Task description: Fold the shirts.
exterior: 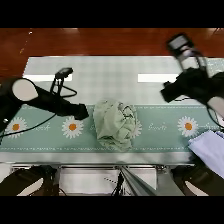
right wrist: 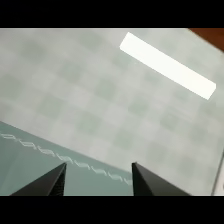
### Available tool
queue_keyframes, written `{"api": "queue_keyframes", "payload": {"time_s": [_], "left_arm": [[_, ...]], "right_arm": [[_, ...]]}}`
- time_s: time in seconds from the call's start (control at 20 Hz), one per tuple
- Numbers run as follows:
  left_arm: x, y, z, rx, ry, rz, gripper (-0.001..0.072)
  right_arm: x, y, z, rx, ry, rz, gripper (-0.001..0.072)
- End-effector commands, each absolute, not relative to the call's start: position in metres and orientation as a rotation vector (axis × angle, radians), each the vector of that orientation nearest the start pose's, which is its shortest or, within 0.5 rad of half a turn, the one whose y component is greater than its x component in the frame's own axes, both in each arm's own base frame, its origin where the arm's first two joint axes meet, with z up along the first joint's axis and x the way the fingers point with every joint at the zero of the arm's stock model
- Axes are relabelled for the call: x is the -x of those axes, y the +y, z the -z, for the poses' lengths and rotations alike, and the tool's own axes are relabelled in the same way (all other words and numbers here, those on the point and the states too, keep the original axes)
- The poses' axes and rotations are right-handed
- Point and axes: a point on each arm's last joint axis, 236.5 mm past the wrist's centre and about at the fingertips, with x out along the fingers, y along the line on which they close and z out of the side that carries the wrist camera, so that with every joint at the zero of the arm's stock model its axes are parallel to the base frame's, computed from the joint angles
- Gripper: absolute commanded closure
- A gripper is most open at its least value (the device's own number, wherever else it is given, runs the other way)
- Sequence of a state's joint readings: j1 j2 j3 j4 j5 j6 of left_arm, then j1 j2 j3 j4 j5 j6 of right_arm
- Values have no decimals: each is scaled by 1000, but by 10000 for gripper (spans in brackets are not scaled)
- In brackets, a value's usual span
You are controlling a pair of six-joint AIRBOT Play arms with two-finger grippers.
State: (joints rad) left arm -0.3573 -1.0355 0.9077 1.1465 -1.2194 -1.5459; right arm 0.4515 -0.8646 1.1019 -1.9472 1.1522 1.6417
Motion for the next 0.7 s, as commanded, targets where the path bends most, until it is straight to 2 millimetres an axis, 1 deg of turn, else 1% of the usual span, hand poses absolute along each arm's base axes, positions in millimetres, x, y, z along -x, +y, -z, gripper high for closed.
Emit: {"api": "queue_keyframes", "payload": {"time_s": [0.0,0.1,0.2,0.35,0.4,0.45,0.5,0.55,0.6,0.65], "left_arm": [[-235,-213,16,266,1389,628,-13],[-237,-224,22,350,1359,640,-13],[-239,-226,32,377,1368,623,-13],[-239,-227,52,364,1415,623,-13],[-241,-232,57,381,1417,633,-13],[-244,-241,59,420,1412,659,3],[-247,-254,58,473,1397,710,46],[-250,-265,58,521,1384,750,49],[-252,-271,63,571,1397,752,157],[-251,-272,72,593,1427,736,301]], "right_arm": [[-314,5,-133,234,985,27,213],[-318,-4,-123,135,986,20,213],[-324,-8,-115,52,970,16,213],[-326,-18,-102,9,970,41,214],[-325,-19,-98,8,977,43,213],[-324,-19,-94,13,986,42,213],[-322,-18,-89,10,997,38,214],[-320,-17,-84,7,1009,35,213],[-318,-16,-80,3,1020,33,213],[-316,-15,-76,-2,1031,29,214]]}}
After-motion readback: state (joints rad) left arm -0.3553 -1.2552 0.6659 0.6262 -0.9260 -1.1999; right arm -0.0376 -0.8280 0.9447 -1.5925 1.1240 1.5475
